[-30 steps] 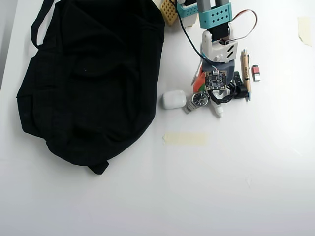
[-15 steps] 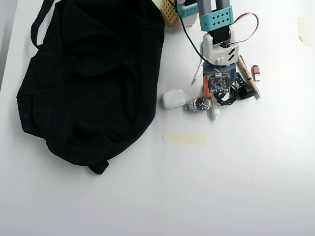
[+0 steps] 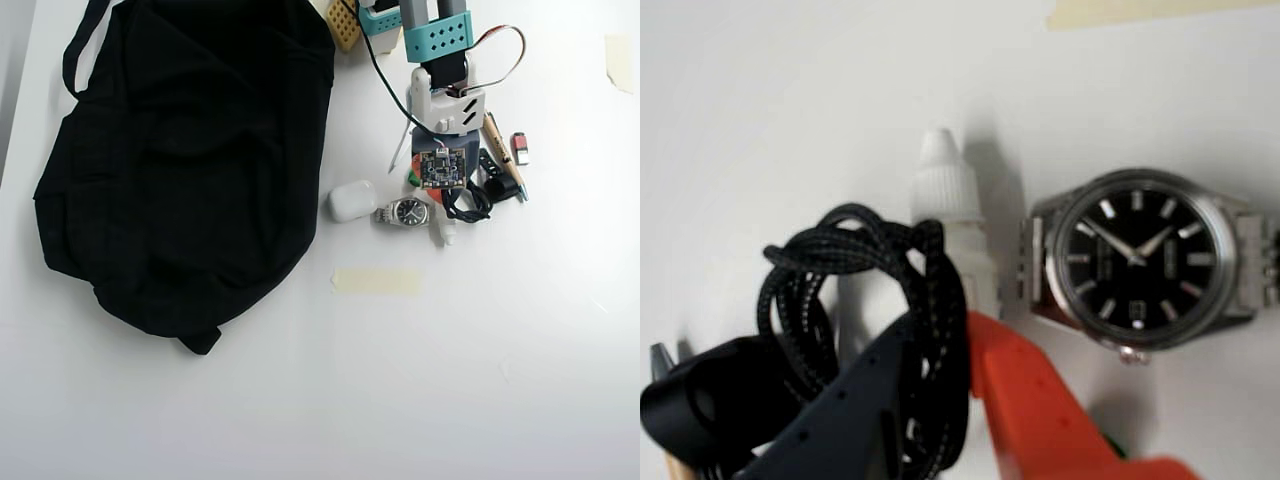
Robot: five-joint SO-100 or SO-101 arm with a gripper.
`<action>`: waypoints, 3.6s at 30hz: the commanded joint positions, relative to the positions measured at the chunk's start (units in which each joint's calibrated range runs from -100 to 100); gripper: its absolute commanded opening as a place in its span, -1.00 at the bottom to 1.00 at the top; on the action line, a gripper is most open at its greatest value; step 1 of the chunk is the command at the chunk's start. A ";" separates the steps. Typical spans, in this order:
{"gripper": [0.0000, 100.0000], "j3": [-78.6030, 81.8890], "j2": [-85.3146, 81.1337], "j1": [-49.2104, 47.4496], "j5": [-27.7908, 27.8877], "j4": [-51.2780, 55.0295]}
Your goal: Put the usbc cable into the black bag
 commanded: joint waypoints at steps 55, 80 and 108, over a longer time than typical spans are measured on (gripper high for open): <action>-0.96 -6.01 -54.92 36.93 12.34 58.12; -0.96 -1.88 -35.83 60.72 12.45 23.58; -0.96 25.08 -86.87 21.75 7.68 29.70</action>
